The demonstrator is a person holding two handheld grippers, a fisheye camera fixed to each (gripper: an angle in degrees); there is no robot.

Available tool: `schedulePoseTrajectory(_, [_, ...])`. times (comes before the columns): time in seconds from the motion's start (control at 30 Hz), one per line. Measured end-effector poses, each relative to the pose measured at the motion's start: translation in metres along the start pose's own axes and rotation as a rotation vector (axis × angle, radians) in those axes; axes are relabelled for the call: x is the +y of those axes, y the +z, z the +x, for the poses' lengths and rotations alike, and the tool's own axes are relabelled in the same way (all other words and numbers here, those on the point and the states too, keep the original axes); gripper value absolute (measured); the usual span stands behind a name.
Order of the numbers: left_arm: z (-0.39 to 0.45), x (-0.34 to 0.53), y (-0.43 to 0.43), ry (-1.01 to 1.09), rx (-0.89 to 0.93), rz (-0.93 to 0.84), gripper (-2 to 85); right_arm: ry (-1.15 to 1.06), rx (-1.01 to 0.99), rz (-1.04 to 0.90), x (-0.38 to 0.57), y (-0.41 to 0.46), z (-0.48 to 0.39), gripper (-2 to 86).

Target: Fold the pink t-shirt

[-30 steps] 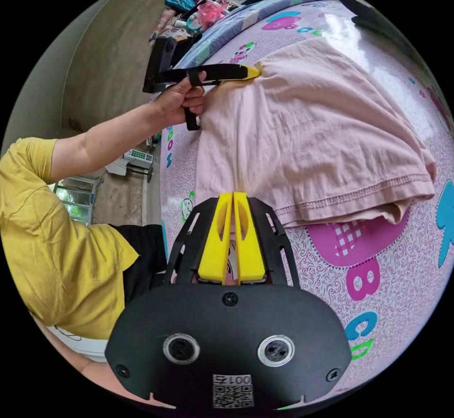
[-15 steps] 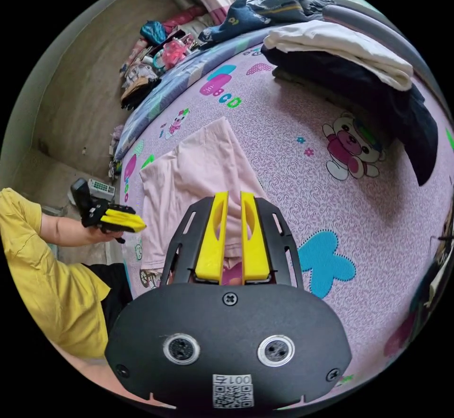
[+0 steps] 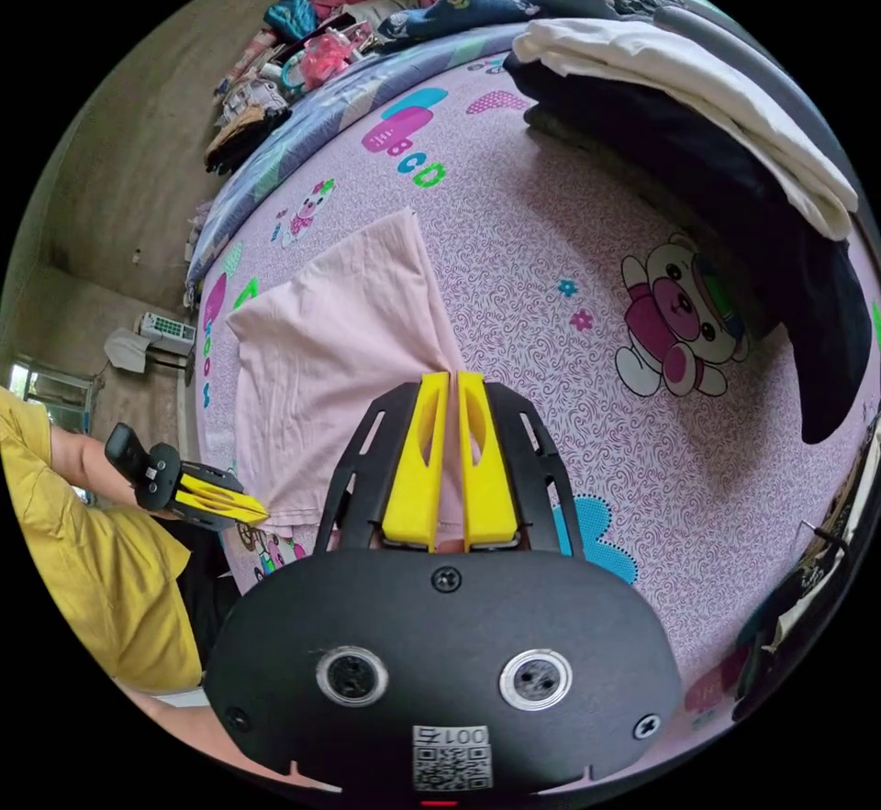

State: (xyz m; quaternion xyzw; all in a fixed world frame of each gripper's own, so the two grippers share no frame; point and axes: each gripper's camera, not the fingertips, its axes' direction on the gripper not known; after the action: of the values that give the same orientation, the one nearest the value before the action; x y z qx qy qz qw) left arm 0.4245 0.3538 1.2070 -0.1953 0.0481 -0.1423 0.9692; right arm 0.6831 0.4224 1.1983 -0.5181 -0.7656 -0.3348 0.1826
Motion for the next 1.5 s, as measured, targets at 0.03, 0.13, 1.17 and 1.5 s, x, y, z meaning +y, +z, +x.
schedulePoseTrajectory(0.03, [-0.002, -0.002, -0.003, -0.003, 0.004, 0.02, -1.3, -0.003, 0.001, 0.028, 0.0, -0.006, 0.0, 2.3])
schedulePoseTrajectory(0.13, [-0.01, -0.001, -0.02, -0.054, 0.007, 0.066, -1.3, 0.001, -0.021, 0.067, 0.006, -0.019, 0.01, 4.3])
schedulePoseTrajectory(1.17, [-0.164, 0.094, -0.046, -0.931, 0.576, 0.279, 6.7, 0.039, -0.634, -0.161, -0.007, 0.034, 0.112, 6.8])
schedulePoseTrajectory(1.5, [-0.177, 0.089, 0.001, -0.903, 0.656, 0.313, 0.0, 0.049, -0.566, -0.05, 0.012, 0.046, 0.102, 2.6])
